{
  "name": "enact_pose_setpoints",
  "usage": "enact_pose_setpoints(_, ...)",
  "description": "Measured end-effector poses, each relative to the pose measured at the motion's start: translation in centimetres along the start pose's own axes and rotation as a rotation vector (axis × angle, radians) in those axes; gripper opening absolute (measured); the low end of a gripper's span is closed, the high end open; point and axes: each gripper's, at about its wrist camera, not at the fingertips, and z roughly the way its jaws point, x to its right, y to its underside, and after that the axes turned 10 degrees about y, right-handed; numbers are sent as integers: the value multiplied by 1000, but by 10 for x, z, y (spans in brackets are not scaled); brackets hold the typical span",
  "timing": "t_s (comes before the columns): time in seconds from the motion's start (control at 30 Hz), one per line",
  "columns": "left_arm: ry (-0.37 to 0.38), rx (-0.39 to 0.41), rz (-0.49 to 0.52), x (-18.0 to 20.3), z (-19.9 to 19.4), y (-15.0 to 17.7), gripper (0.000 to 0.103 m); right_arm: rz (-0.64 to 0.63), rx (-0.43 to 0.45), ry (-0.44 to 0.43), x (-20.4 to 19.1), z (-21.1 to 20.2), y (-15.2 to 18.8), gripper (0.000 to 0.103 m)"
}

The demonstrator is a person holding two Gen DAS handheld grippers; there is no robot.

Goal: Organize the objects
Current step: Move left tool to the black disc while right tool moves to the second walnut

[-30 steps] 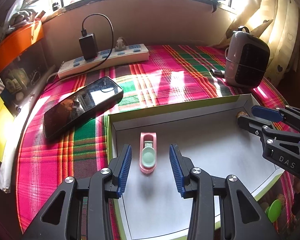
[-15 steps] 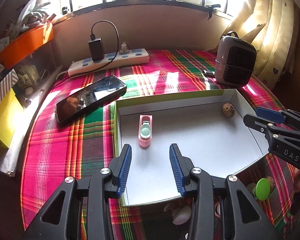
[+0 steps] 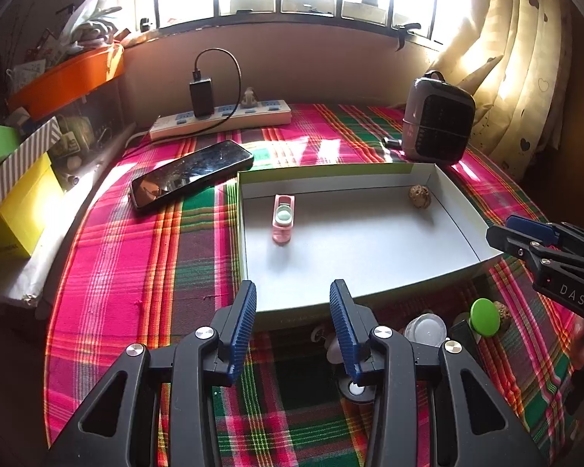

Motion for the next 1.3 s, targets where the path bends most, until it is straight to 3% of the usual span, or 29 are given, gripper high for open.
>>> enact_pose_setpoints(0.5, 77, -22, -37, -10, -16, 40, 38, 12, 8, -8, 11, -22, 34, 43)
enact_pose_setpoints(0.9, 212, -38, -13, 5, -12, 54, 45, 13, -16, -25, 16, -25, 54, 48)
enact_pose_setpoints(1.3, 210, -91, 32, 20, 8, 52, 47, -18, -57, -49, 11, -17, 66, 49)
